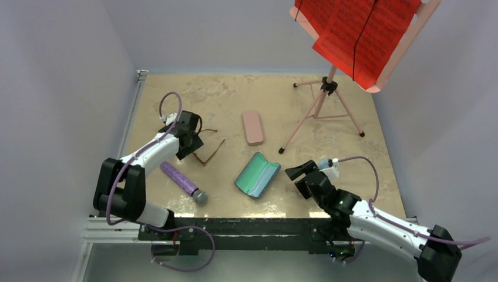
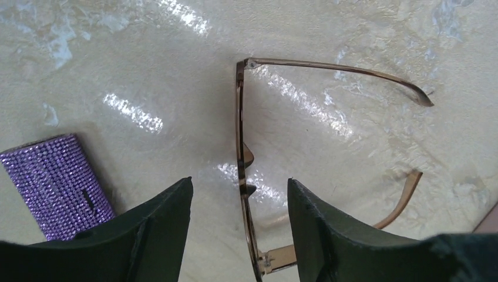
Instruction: Organize the sunglasses
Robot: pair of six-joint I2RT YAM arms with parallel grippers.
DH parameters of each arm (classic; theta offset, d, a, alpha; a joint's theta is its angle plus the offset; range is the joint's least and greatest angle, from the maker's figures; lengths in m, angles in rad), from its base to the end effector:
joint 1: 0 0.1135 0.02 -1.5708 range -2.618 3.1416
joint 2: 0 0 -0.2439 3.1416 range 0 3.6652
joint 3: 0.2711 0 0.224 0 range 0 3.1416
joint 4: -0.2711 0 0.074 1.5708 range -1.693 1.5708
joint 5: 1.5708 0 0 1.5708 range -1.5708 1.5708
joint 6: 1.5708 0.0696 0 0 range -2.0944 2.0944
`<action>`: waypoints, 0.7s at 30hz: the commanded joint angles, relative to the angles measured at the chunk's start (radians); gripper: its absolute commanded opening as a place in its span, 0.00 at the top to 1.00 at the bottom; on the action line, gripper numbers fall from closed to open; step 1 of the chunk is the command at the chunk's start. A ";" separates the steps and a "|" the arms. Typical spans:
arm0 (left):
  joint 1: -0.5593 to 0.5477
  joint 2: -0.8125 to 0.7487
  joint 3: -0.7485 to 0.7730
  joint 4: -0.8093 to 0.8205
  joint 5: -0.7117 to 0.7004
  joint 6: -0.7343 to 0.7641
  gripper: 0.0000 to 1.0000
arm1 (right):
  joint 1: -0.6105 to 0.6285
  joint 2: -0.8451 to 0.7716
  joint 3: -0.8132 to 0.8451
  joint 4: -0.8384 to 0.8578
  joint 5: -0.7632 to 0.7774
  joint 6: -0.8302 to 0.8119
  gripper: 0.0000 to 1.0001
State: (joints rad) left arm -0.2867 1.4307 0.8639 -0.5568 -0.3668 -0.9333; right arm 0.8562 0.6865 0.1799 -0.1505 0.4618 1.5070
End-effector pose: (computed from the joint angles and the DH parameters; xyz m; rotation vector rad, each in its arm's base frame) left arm 0.2567 -0.0497 0.1644 -0.9192 2.4023 0.0559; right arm 0.1264 0.0983 0.1326 0.9698 2.0577 0.8261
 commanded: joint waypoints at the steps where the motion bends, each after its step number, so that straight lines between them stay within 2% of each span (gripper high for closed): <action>1: 0.009 0.065 0.071 0.021 -0.050 0.010 0.38 | 0.002 -0.122 -0.028 -0.155 0.076 -0.015 0.22; 2: 0.009 0.077 0.076 0.018 -0.053 0.010 0.40 | 0.002 -0.143 -0.033 -0.163 0.075 -0.019 0.21; 6: 0.009 0.099 0.074 0.048 -0.004 0.026 0.60 | 0.001 -0.191 -0.043 -0.172 0.068 -0.046 0.18; 10: 0.009 0.139 0.080 0.058 0.019 0.045 0.68 | 0.001 -0.196 -0.022 -0.209 0.071 -0.053 0.17; 12: 0.009 0.162 0.088 0.053 0.032 0.056 0.78 | 0.001 -0.198 -0.009 -0.216 0.076 -0.073 0.17; 14: 0.009 0.171 0.092 0.053 0.050 0.057 0.96 | 0.001 -0.200 0.006 -0.223 0.077 -0.088 0.17; 15: 0.009 0.168 0.091 0.052 0.057 0.057 1.00 | 0.001 -0.201 0.012 -0.226 0.077 -0.098 0.17; 18: 0.009 0.126 0.082 0.057 0.070 0.073 1.00 | 0.001 -0.206 0.030 -0.187 0.059 -0.192 0.17; 21: 0.008 0.048 0.063 0.072 0.128 0.116 1.00 | 0.002 -0.205 0.042 -0.038 -0.027 -0.458 0.18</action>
State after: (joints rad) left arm -0.2821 1.5806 0.9333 -0.5076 -0.3065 -0.8856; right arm 0.8562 0.4892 0.1635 -0.3424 0.4778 1.3392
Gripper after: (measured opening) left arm 0.041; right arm 0.825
